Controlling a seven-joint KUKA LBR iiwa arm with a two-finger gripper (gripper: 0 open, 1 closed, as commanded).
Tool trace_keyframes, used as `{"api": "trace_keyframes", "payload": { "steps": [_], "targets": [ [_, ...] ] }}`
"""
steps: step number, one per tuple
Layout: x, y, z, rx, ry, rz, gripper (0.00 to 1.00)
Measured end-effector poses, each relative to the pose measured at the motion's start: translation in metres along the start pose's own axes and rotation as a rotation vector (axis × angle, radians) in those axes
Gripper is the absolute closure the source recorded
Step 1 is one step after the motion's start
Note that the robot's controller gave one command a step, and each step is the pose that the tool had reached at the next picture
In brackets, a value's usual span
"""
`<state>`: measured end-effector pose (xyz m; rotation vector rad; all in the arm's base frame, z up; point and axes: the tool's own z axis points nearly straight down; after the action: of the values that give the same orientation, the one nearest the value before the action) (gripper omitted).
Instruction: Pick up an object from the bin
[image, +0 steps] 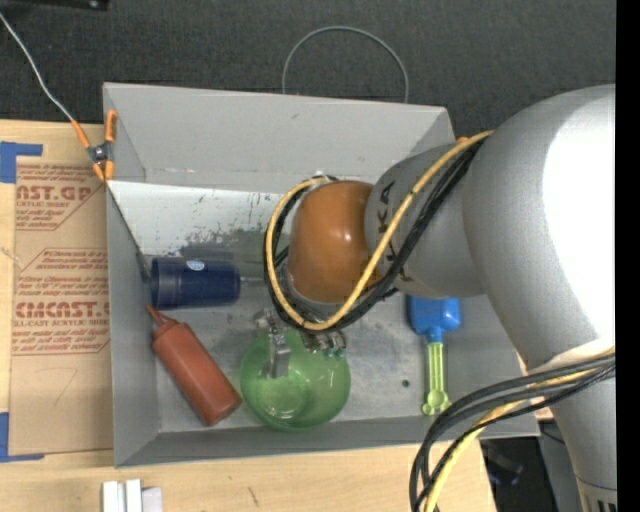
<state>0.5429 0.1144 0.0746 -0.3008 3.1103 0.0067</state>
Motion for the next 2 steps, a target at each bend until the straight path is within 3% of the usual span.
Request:
{"api": "trace_keyframes", "payload": {
  "steps": [1,2],
  "targets": [
    [0.000,0.000,0.000,0.000,0.000,0.000,1.00],
    [0.006,-0.005,-0.067,0.000,-0.008,-0.020,1.00]
  ]
}}
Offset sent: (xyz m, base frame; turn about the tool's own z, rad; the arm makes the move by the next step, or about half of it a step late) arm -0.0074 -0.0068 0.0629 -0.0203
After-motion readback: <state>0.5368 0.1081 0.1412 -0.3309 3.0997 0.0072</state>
